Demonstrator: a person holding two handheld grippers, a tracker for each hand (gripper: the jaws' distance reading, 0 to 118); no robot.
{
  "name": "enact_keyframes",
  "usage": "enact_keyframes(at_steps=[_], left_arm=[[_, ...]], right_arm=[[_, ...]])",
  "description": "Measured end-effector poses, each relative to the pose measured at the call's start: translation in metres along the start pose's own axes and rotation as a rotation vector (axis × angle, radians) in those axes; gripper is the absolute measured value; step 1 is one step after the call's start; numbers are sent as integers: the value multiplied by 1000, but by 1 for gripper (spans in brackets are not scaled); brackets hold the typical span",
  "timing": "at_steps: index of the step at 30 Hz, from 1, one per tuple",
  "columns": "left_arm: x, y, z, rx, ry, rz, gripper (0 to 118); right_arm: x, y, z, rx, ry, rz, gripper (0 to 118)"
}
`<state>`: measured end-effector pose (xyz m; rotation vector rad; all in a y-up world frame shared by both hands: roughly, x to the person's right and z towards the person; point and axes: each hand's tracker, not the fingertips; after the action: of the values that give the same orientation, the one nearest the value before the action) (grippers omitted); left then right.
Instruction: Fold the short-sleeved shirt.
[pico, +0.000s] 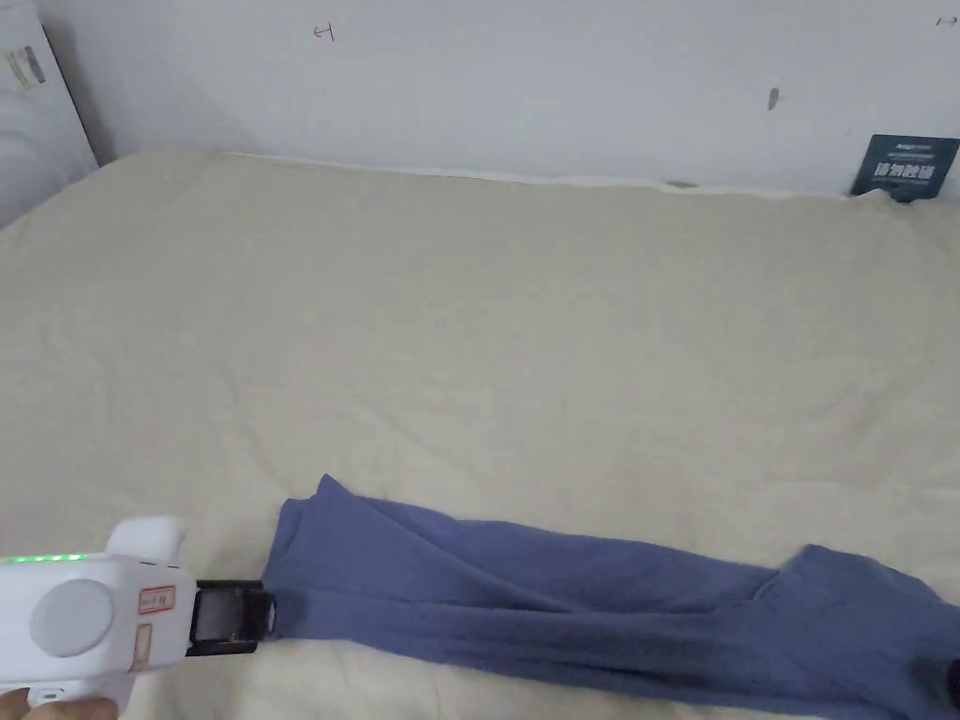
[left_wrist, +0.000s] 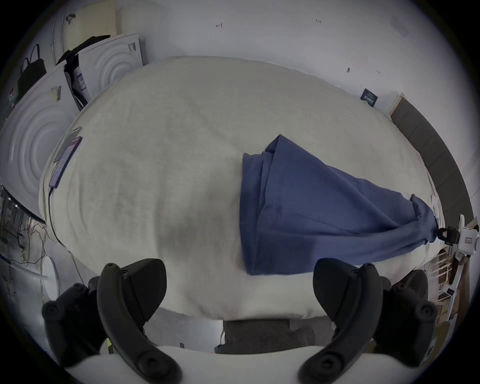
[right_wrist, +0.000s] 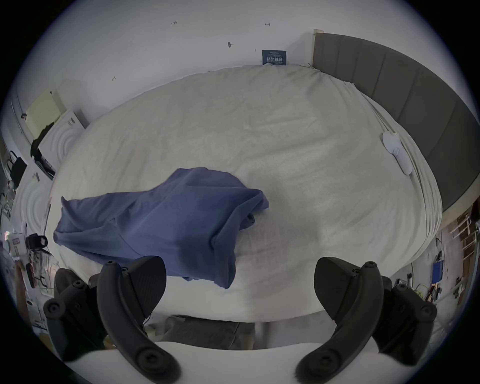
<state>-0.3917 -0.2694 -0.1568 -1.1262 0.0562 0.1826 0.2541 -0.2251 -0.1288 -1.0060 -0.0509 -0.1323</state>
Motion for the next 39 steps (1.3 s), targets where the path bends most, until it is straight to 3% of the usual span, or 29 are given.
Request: enact_keyframes(at_steps=[1,2,3,4,6,9,12,16,17,19,22,23,26,29,35,39], left_arm=[[-17,11,8,8,-3,7,111],[-22,12,11,43,-16,22,97],[-26,13,15,60,-23,30,32],[-28,15,17,81,-81,36,0],[-32,20,11,122,-40,72,0],[-40,32,1,65,-90,69,0],[-44,47,-8,54,-173,80,0],[3,42,0,74,-270,80,0],[-40,72,-15,94,-268,82,6],[-46,82,-25,68,-408,69,112],[-39,67,-40,-200,-625,46,116],[-43,69,-47,-121,-591,134,116],[-49,90,-53,-137,-585,137,116],[-62,92,-86,-266,-668,179,116],[-49,102,-108,-325,-853,226,116],[-37,98,-109,-323,-880,216,116]], right_arm=[[-4,-1,7,-1,-10,-4,105],[-3,10,-13,3,-5,-7,80],[-5,9,-8,60,38,-12,25],[-9,8,-2,85,54,-18,0],[-17,11,-4,101,7,-19,0],[-24,17,4,117,45,-22,0],[-42,23,3,127,18,22,0],[-55,26,4,114,22,9,0],[-56,26,2,112,26,3,0],[-57,28,0,105,26,3,0],[-60,31,-1,99,18,-1,0],[-60,32,0,101,19,-7,0],[-58,35,-2,94,14,-15,0],[-57,38,-2,89,-5,-4,0],[-60,44,2,110,-7,-39,0],[-63,47,4,121,-7,-22,0]])
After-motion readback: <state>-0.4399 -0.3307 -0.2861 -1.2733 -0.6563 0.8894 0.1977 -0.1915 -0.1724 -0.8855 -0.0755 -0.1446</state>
